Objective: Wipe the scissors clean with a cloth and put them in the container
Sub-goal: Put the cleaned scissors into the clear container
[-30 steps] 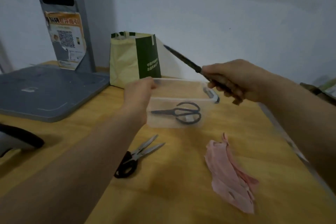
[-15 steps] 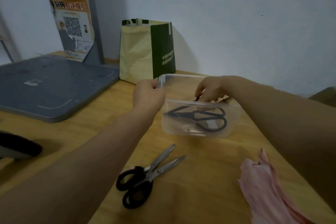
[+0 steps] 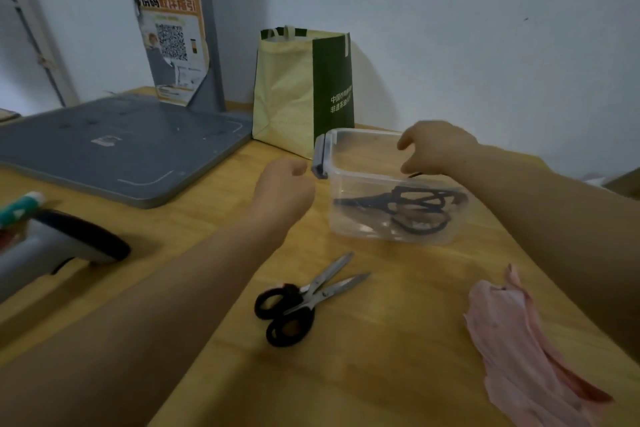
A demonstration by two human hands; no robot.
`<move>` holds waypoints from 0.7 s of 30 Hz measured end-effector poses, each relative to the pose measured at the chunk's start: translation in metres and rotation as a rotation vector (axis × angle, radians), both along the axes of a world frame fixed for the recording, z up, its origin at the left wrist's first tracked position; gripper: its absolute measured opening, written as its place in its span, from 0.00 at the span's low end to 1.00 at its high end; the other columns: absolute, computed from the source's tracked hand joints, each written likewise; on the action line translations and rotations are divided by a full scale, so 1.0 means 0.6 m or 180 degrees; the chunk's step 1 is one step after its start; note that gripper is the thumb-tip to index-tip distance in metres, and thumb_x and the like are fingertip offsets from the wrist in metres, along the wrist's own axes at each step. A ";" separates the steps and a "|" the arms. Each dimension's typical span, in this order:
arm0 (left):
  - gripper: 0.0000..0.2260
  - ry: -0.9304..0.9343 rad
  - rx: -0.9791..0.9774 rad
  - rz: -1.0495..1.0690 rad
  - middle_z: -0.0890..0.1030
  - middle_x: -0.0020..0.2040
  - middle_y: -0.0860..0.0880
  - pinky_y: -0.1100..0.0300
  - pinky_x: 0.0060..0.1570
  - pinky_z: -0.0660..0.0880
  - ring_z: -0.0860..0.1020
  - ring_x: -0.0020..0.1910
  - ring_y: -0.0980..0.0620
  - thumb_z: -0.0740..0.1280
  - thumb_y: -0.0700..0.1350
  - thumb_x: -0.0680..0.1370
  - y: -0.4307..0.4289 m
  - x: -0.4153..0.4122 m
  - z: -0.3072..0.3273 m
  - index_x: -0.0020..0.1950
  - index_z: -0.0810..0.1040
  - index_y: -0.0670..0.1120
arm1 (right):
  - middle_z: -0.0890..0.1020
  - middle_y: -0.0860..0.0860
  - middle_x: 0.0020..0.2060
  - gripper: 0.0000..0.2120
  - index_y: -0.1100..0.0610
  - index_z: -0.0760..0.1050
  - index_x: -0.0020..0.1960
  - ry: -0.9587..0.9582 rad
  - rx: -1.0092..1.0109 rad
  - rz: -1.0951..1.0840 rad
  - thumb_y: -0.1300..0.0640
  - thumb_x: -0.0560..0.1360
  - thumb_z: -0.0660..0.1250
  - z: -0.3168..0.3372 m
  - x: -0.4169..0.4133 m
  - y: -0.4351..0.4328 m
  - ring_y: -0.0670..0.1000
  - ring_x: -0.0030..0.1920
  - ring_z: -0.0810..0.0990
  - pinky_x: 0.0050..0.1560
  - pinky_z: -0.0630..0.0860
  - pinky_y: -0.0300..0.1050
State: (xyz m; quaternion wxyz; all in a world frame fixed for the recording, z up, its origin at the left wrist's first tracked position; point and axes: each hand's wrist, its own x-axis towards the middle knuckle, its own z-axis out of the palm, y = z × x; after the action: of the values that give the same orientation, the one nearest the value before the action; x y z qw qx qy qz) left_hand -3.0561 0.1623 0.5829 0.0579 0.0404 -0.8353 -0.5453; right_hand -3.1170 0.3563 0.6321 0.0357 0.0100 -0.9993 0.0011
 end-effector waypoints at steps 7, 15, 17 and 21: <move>0.38 -0.1478 -0.2291 -0.1499 0.67 0.70 0.48 0.58 0.56 0.67 0.69 0.63 0.50 0.73 0.56 0.70 -0.027 0.101 -0.028 0.74 0.61 0.45 | 0.82 0.46 0.48 0.09 0.51 0.81 0.51 0.0631 -0.1202 0.0684 0.58 0.75 0.65 -0.003 0.168 -0.065 0.46 0.48 0.78 0.54 0.76 0.45; 0.20 -0.1220 -0.3188 -0.1444 0.73 0.44 0.51 0.60 0.39 0.71 0.73 0.42 0.53 0.75 0.56 0.67 -0.016 0.131 -0.058 0.46 0.70 0.48 | 0.83 0.63 0.43 0.07 0.67 0.78 0.50 -0.1326 -0.2757 -0.0438 0.64 0.77 0.65 -0.101 0.244 -0.068 0.56 0.39 0.84 0.41 0.83 0.47; 0.21 -0.1250 -0.3160 -0.1380 0.71 0.41 0.51 0.61 0.37 0.70 0.72 0.39 0.54 0.75 0.58 0.66 -0.019 0.138 -0.058 0.43 0.68 0.48 | 0.83 0.63 0.44 0.09 0.69 0.77 0.51 -0.1569 -0.3042 -0.0666 0.62 0.77 0.65 -0.120 0.260 -0.070 0.57 0.40 0.84 0.40 0.83 0.46; 0.21 -0.0908 -0.3186 -0.1191 0.72 0.40 0.51 0.62 0.33 0.66 0.71 0.38 0.53 0.73 0.61 0.68 -0.027 0.156 -0.070 0.44 0.71 0.47 | 0.81 0.66 0.49 0.14 0.70 0.74 0.57 -0.1804 -0.4021 -0.0867 0.60 0.77 0.66 -0.142 0.283 -0.089 0.57 0.44 0.83 0.41 0.82 0.45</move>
State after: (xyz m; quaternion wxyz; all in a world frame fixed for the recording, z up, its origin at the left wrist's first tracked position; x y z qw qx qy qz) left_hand -2.9623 0.1464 0.5411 -0.1416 -0.0677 -0.9850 -0.0718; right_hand -2.9473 0.3026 0.5466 -0.2272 -0.1385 -0.7707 0.5790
